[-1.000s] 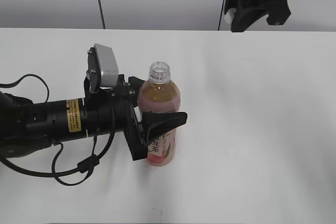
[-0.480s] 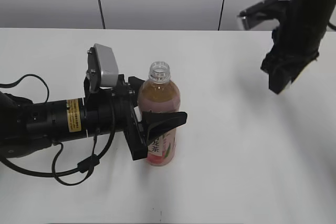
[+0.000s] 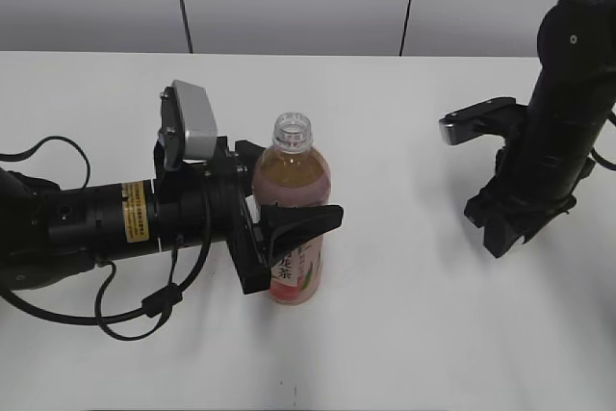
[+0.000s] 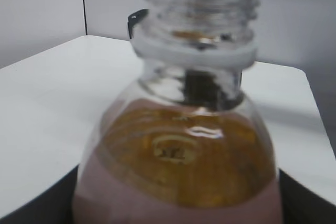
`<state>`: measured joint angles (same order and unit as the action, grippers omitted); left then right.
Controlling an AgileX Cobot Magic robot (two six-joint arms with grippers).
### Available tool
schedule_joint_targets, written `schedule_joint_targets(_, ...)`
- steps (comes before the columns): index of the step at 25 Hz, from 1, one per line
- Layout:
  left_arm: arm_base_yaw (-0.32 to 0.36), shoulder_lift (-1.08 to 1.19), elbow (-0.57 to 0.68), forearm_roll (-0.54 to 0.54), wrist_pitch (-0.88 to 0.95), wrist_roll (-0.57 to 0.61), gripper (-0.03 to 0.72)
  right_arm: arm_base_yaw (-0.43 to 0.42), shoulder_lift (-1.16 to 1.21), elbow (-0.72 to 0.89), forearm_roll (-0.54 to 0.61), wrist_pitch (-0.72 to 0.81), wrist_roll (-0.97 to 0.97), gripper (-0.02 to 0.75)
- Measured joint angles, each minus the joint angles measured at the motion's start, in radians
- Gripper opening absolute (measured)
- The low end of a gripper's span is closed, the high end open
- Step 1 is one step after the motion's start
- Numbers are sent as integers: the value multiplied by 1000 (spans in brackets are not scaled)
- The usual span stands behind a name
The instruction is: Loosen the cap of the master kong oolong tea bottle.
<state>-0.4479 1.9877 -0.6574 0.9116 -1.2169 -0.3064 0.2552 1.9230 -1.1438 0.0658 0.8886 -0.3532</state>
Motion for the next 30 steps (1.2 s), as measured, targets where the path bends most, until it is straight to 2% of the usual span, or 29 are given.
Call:
schedule_joint_targets(2, 0, 0, 0, 0, 0, 0, 453, 0, 14, 3, 31, -9, 0, 335)
schedule_joint_targets(7, 0, 0, 0, -1, 0, 0, 453, 0, 50, 3, 44, -17, 15, 547)
schedule_joint_targets(8, 0, 0, 0, -1, 0, 0, 453, 0, 49, 2, 44, -17, 32, 570)
schedule_joint_targets(12, 0, 0, 0, -1, 0, 0, 453, 0, -2, -4, 42, 0, 121, 568)
schedule_joint_targets(18, 0, 0, 0, -2, 0, 0, 453, 1, -189, 14, 44, 147, 155, 563)
schedule_joint_targets(30, 0, 0, 0, -3, 0, 0, 453, 1, -753, 369, 73, 205, 157, 563)
